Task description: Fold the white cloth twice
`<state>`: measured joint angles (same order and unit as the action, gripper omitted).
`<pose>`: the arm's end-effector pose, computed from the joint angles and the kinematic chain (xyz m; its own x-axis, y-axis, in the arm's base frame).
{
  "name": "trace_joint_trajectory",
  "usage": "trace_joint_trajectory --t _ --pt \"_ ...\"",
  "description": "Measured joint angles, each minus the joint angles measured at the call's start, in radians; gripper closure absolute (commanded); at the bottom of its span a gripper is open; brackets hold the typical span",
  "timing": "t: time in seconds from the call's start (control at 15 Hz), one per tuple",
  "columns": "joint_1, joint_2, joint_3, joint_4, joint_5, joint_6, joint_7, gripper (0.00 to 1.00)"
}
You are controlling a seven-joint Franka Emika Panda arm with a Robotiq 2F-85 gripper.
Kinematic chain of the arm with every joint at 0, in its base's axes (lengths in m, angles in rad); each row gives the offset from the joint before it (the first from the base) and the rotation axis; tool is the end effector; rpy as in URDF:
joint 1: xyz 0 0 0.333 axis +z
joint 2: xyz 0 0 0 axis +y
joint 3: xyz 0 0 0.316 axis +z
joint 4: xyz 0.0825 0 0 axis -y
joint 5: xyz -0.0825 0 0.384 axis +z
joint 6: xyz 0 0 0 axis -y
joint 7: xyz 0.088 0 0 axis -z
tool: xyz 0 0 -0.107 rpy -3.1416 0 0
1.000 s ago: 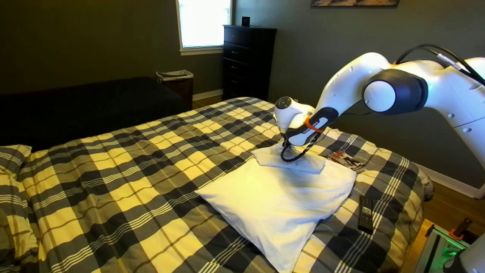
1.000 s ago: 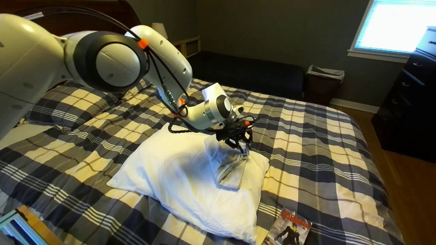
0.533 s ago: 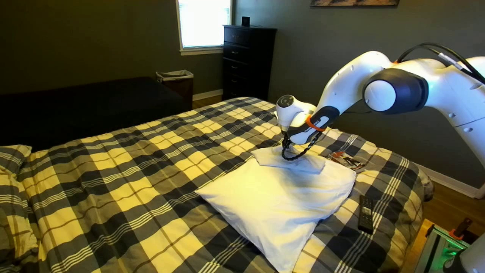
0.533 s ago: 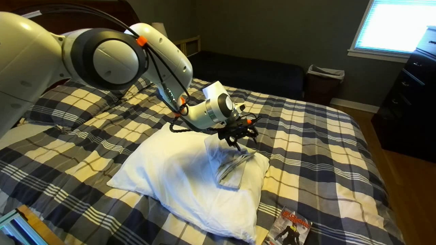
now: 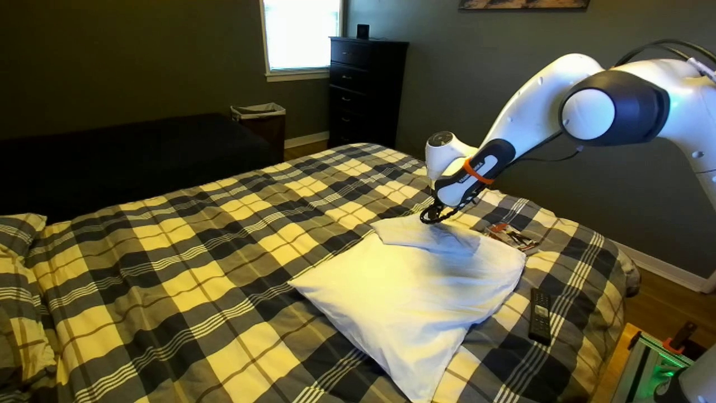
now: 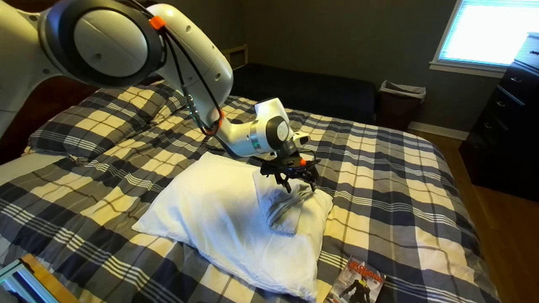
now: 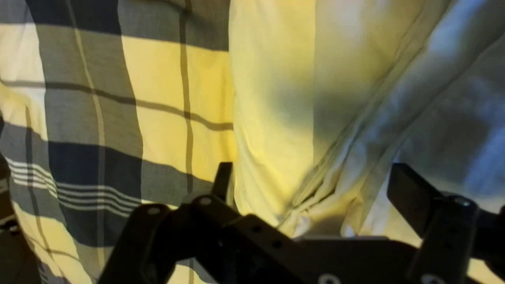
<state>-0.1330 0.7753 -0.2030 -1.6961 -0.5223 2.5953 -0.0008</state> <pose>0.6532 -0.2022 0.1617 0.9861 0.1663 0.0011 0.1495 -0.8889 0.4331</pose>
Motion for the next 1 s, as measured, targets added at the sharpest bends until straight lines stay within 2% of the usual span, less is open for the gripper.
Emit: trace_joint_trajectory --t 0.27,0.53,0.73,1.0 --pt "-0.018 -0.105 -0.025 -0.139 0.129 -0.001 0.028 0.00" --pt "-0.063 -0.182 -0.020 -0.261 0.277 -0.002 0.029 0.00" --pt "-0.109 -0.216 -0.006 -0.332 0.394 -0.001 0.026 0.00" --pt "-0.171 -0.230 0.013 -0.385 0.521 0.057 0.010 0.00"
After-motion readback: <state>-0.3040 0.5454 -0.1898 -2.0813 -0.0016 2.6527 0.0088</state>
